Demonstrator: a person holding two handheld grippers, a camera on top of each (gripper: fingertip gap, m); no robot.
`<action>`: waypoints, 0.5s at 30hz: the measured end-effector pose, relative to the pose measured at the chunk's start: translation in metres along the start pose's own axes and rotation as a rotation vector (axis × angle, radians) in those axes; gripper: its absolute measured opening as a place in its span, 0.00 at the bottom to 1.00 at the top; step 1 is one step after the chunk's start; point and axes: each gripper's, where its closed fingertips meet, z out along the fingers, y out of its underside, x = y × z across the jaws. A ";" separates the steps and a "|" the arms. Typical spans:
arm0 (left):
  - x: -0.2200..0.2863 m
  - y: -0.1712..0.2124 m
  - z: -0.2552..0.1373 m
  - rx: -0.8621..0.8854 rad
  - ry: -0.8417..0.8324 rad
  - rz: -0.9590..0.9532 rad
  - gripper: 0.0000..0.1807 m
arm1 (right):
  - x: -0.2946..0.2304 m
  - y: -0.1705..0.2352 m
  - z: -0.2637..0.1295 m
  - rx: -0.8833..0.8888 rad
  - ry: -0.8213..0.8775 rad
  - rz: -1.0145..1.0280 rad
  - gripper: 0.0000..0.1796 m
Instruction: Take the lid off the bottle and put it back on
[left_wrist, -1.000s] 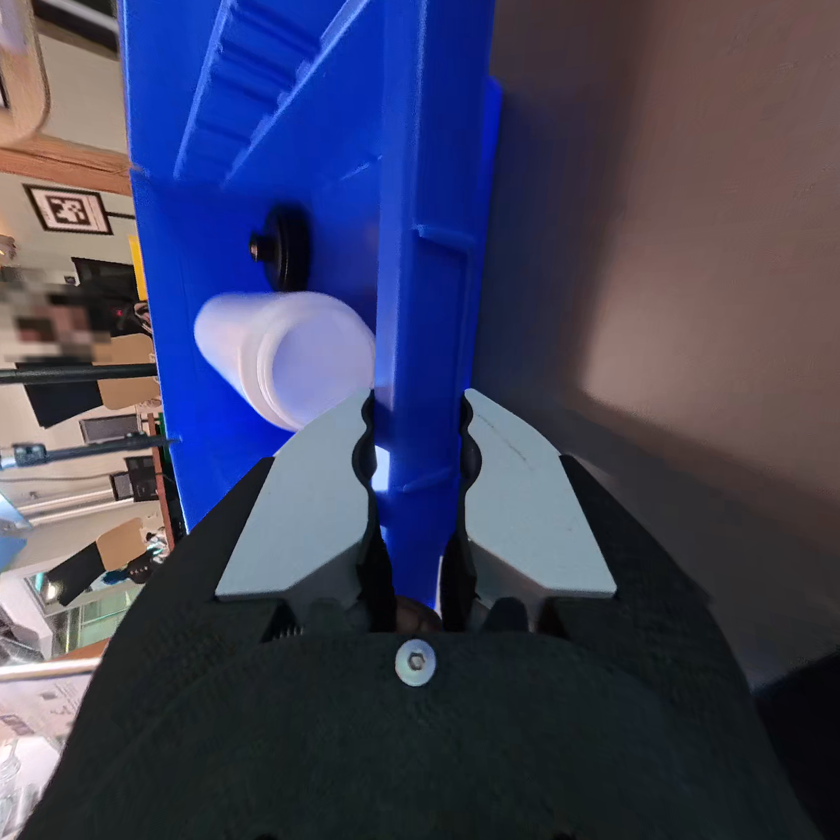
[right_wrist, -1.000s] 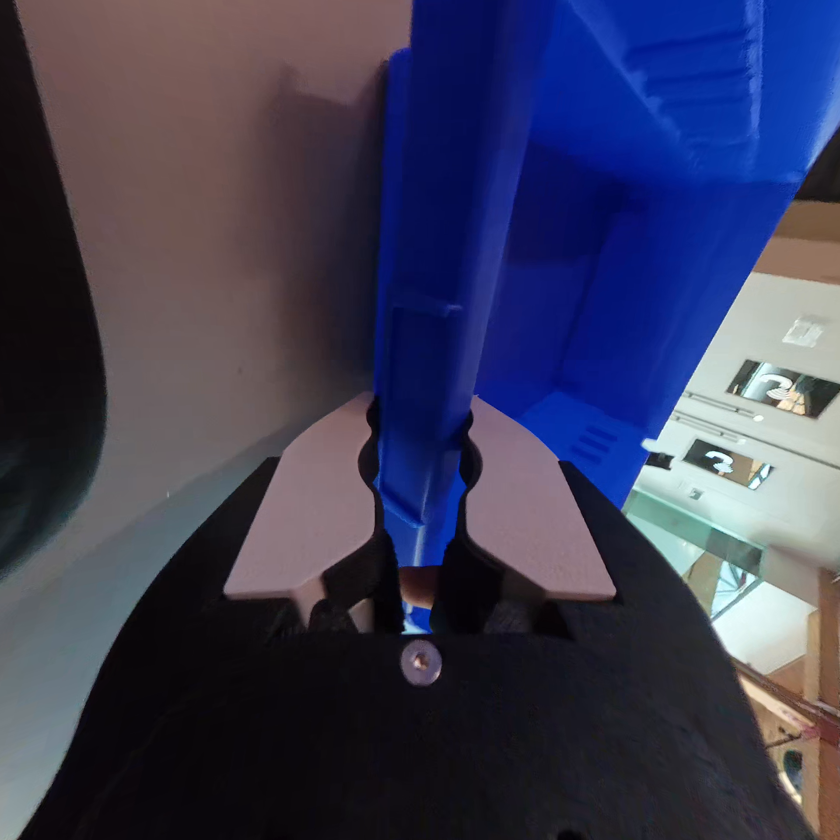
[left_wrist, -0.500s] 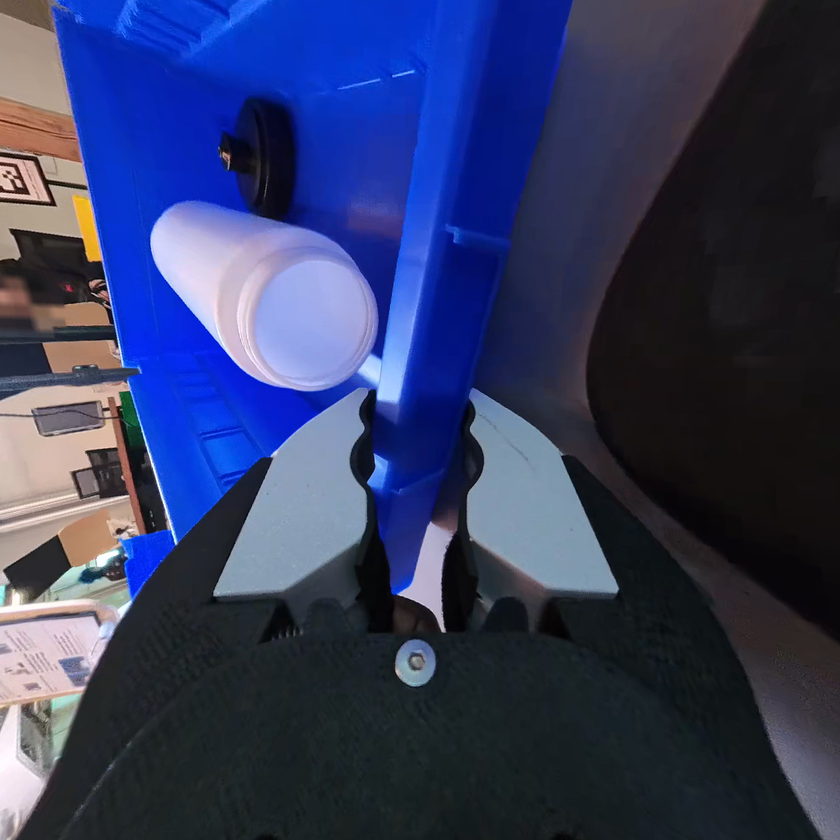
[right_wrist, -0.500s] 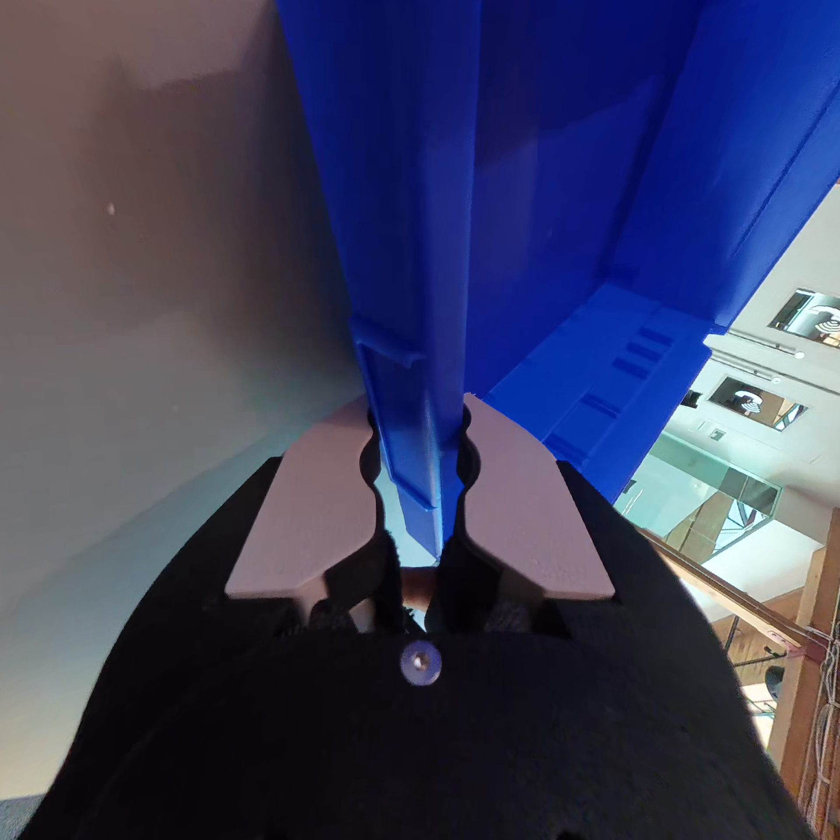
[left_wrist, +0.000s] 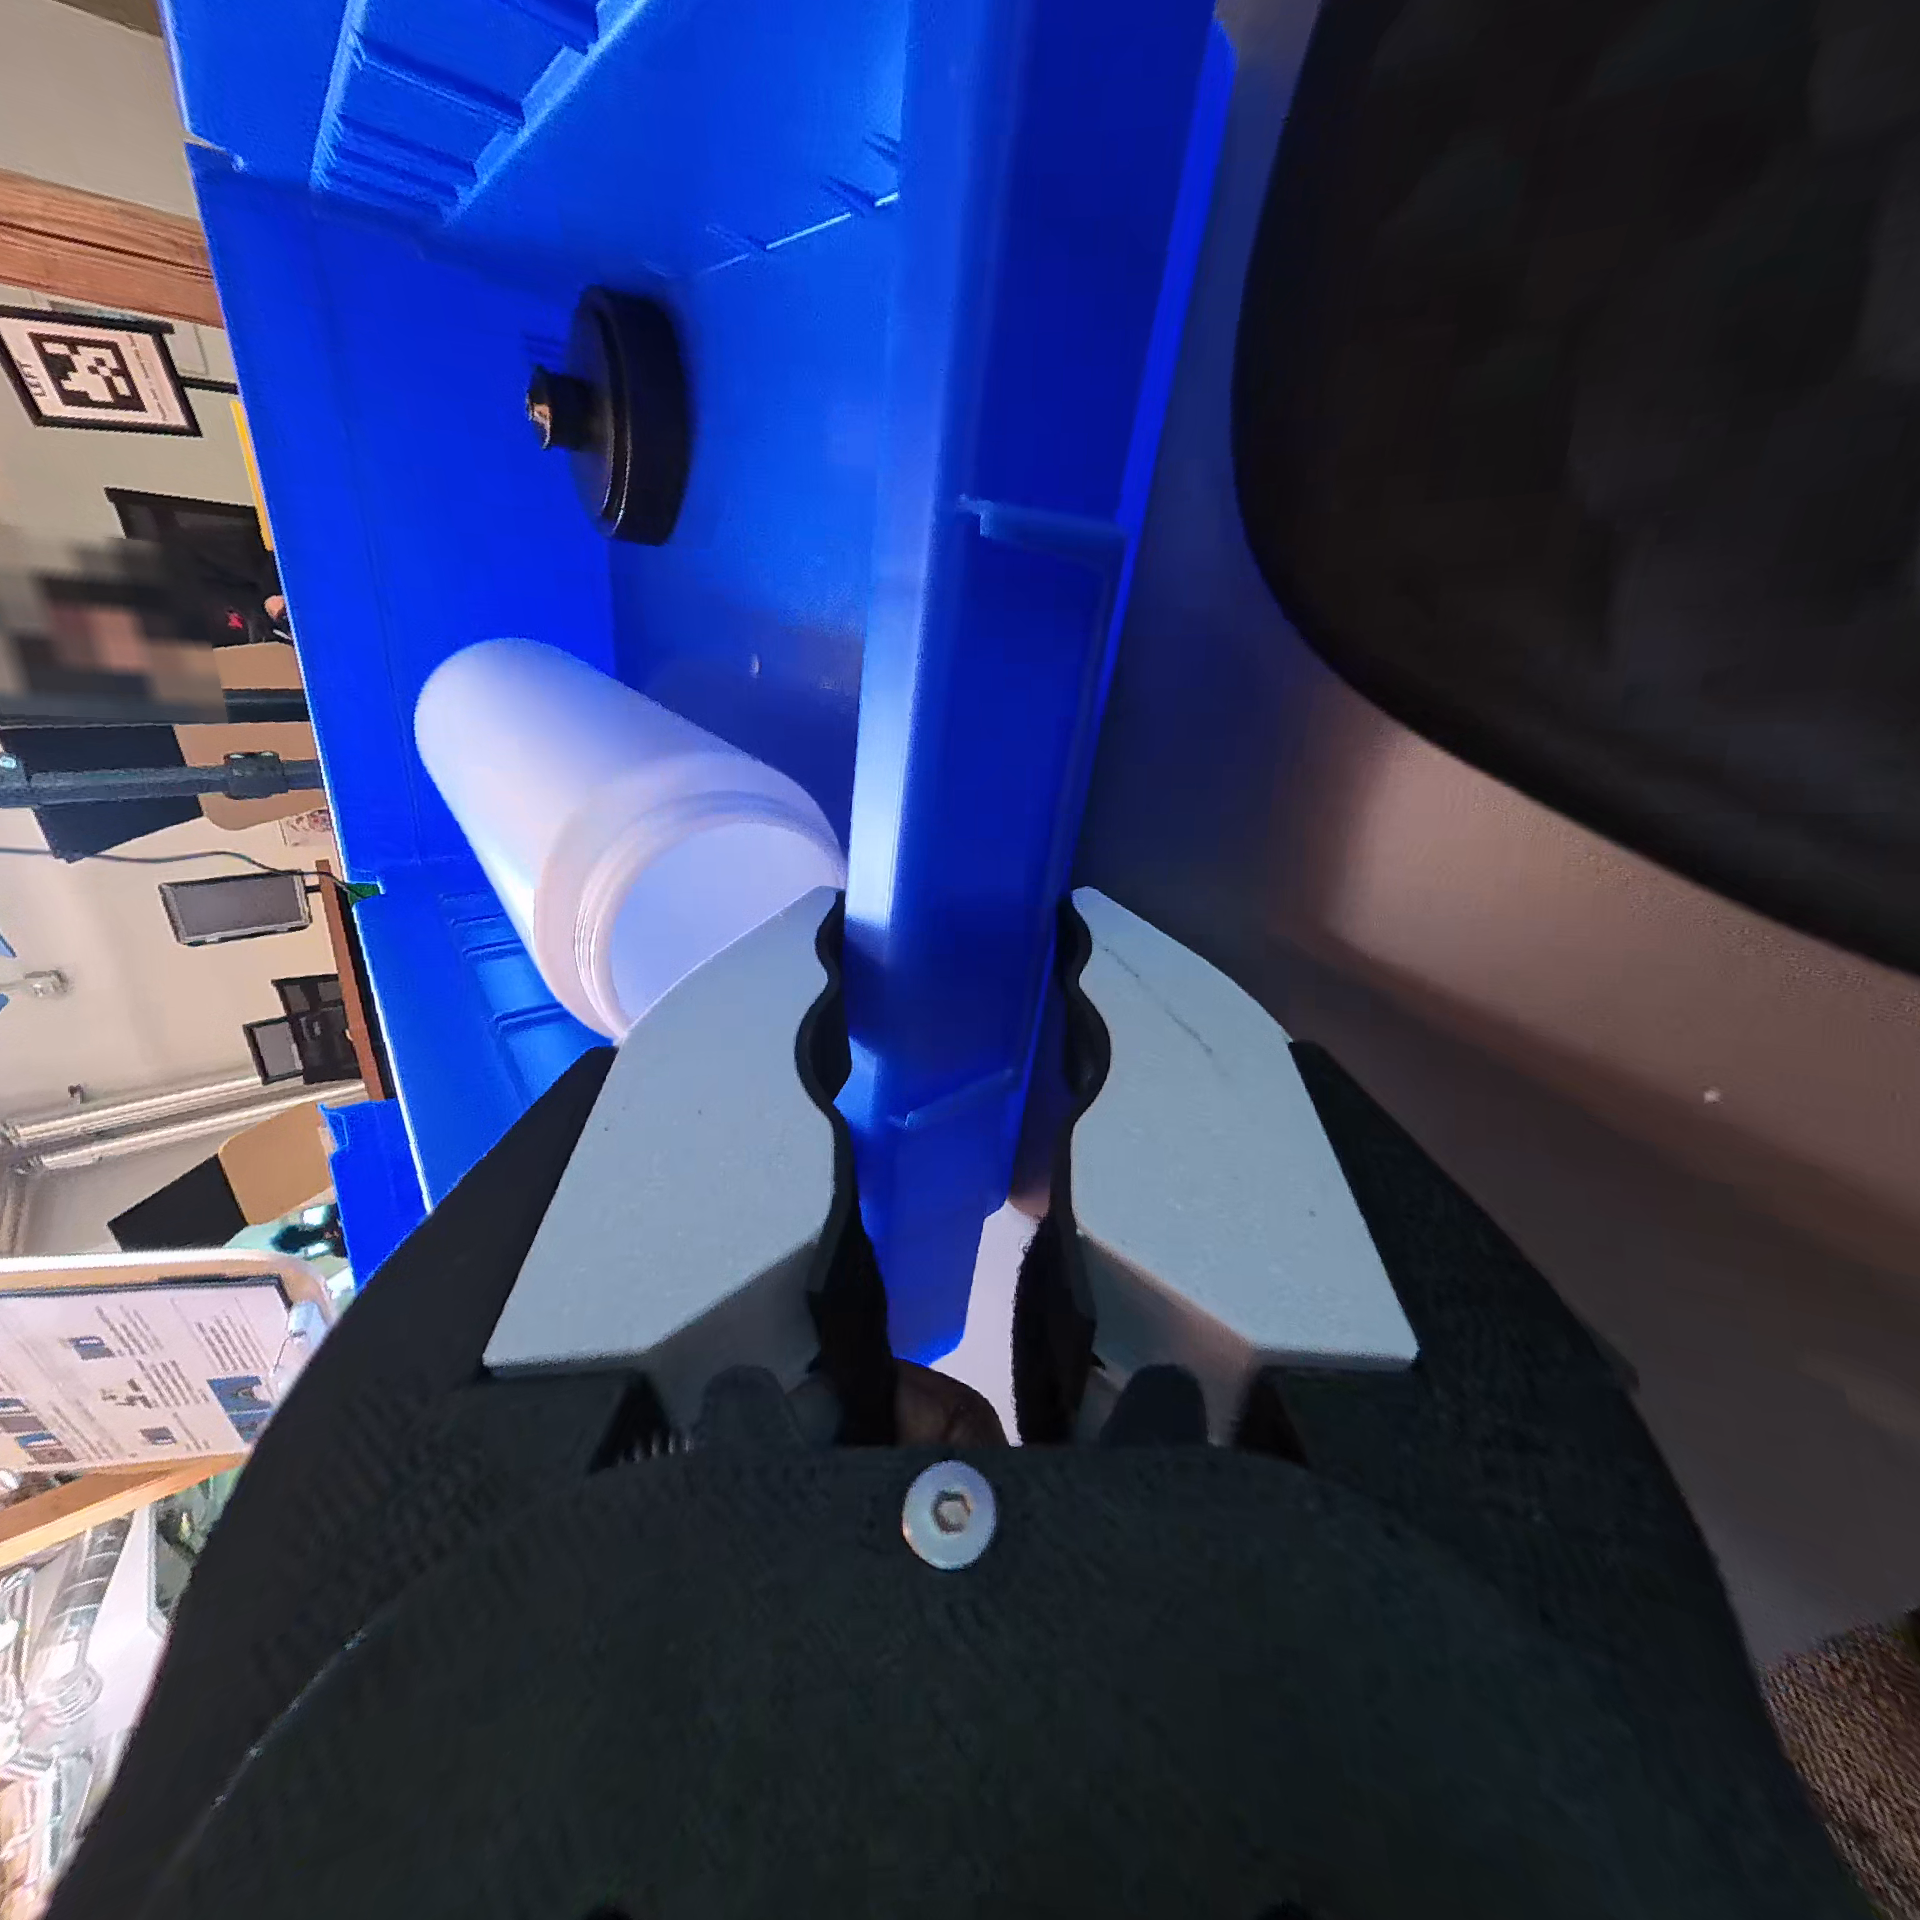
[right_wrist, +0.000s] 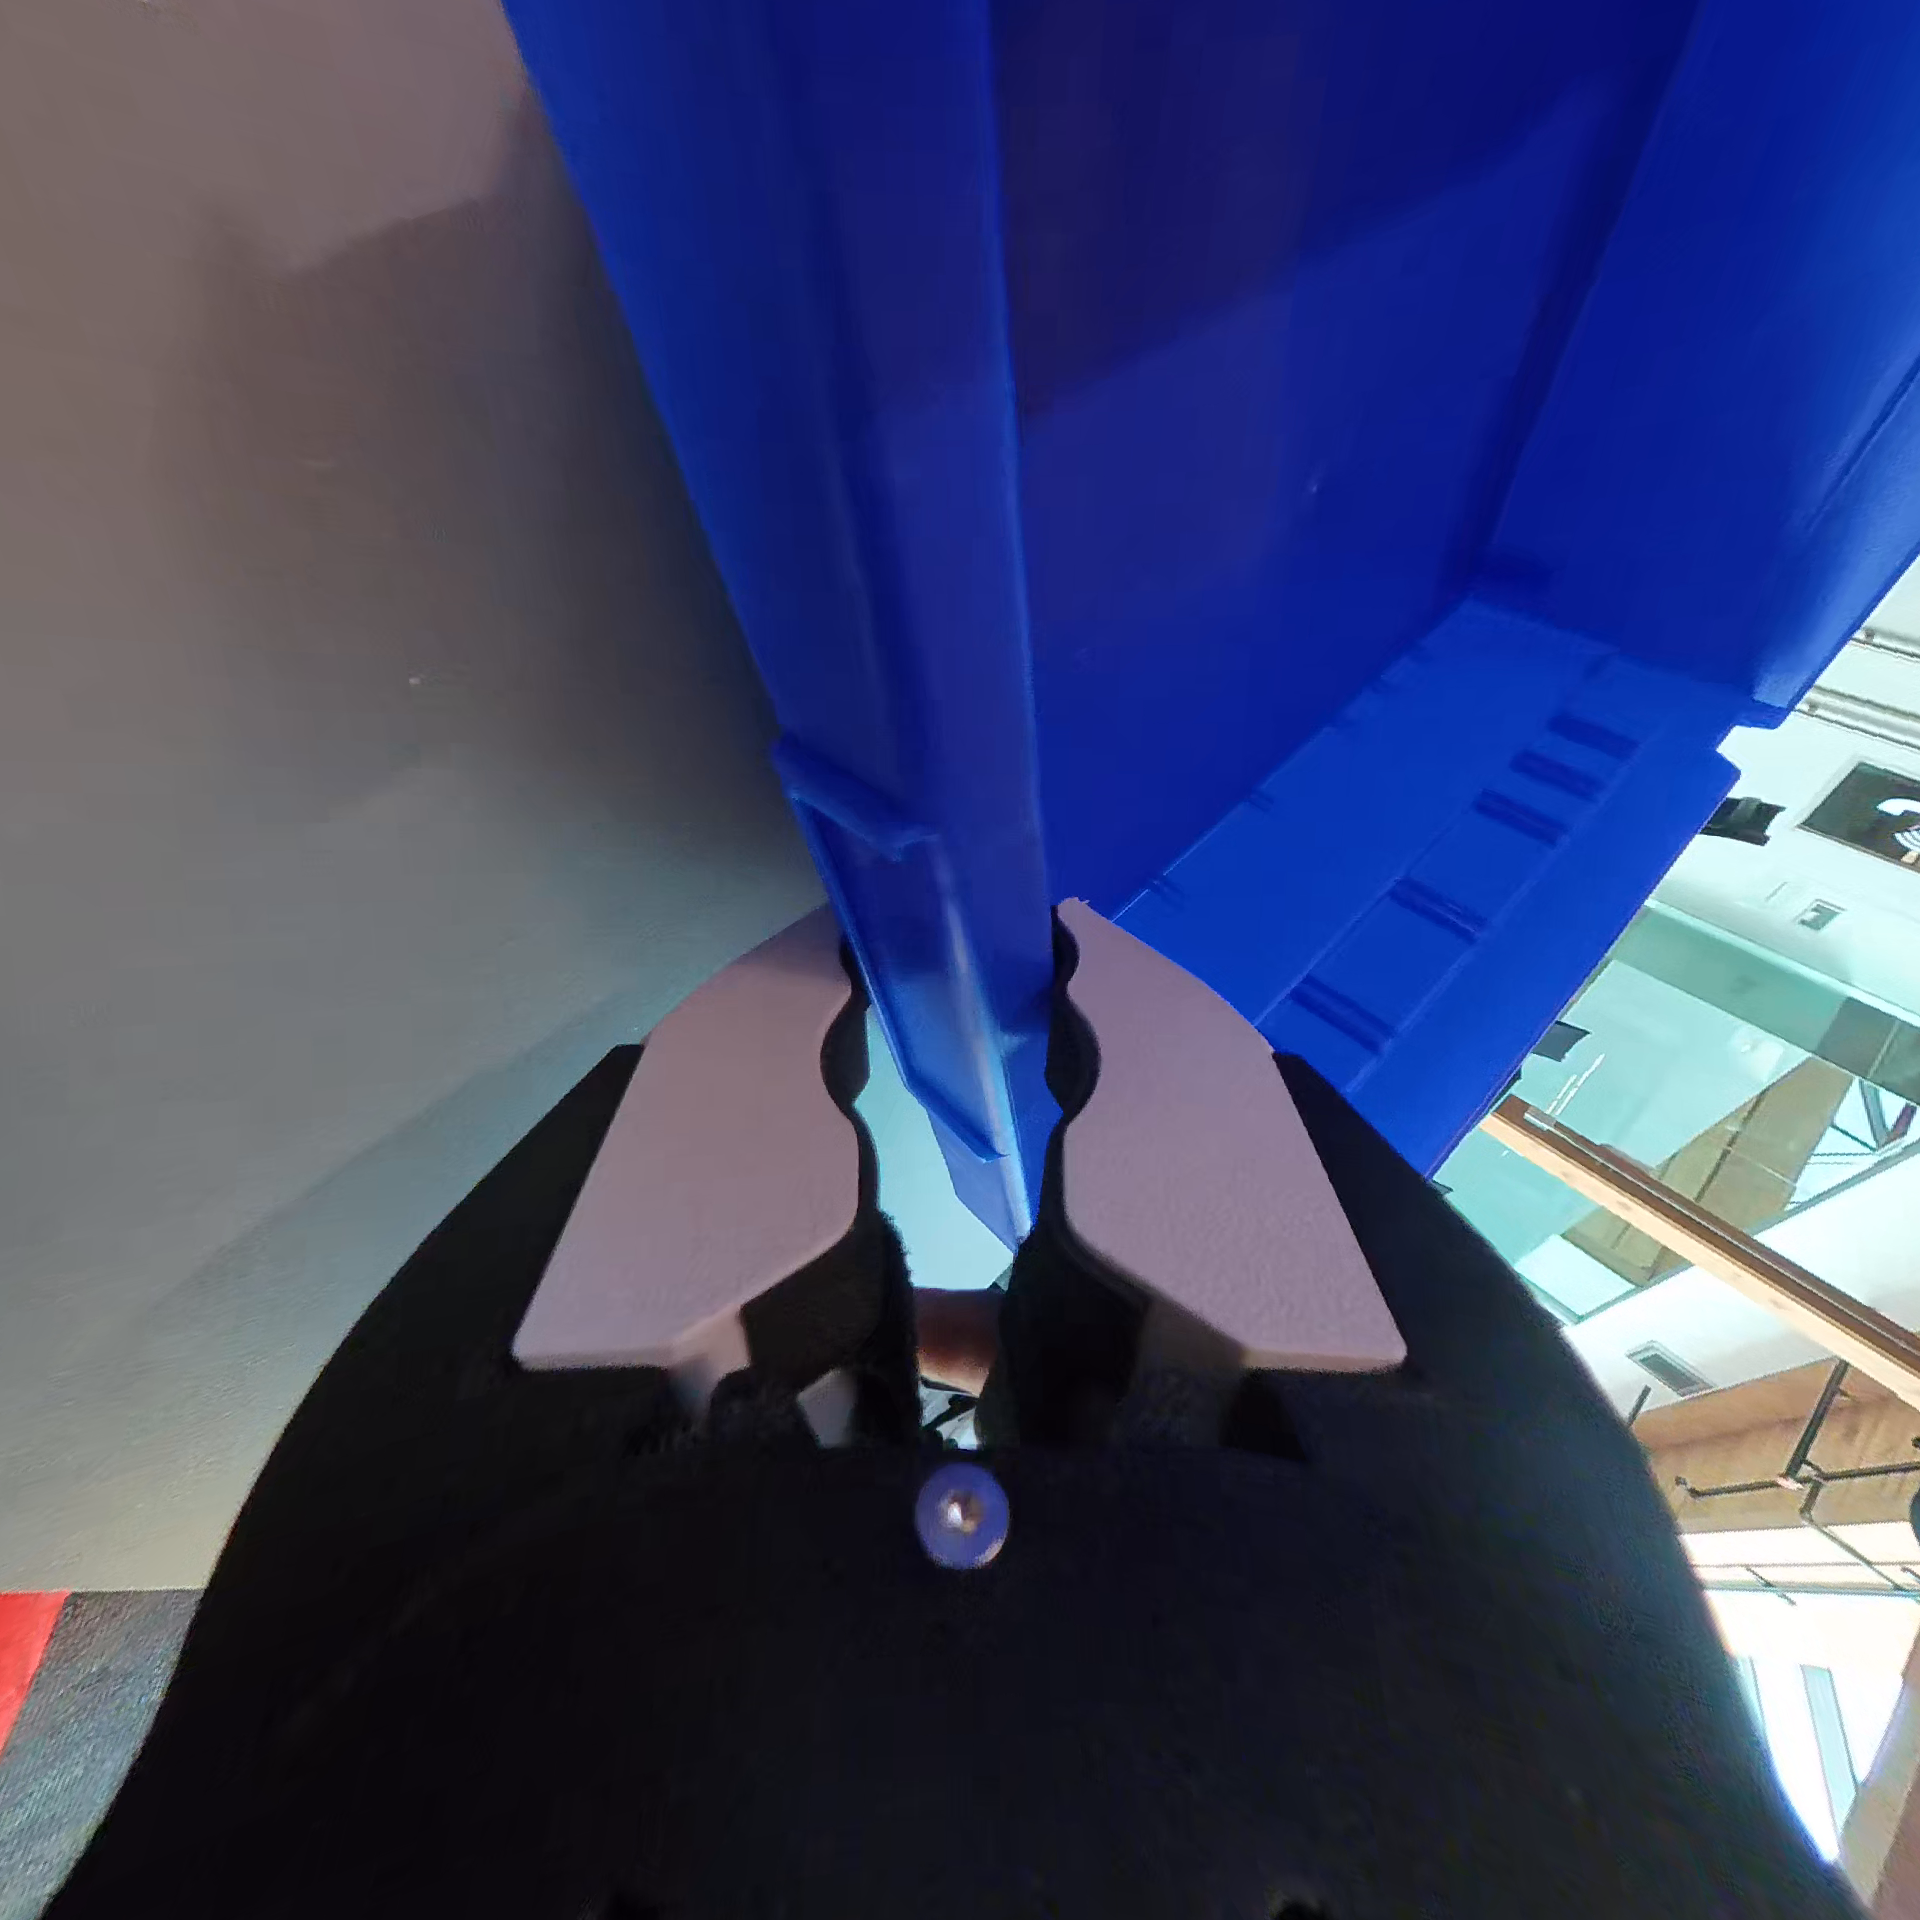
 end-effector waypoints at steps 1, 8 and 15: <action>0.000 0.003 -0.001 -0.006 0.004 0.000 0.20 | 0.000 0.000 0.000 0.008 -0.007 0.009 0.17; -0.003 0.012 -0.012 0.020 0.062 -0.126 0.25 | -0.008 -0.014 -0.022 0.235 -0.213 0.202 0.36; -0.074 -0.024 -0.051 0.252 0.007 -0.234 0.30 | 0.052 -0.045 -0.100 0.615 -0.080 0.337 0.42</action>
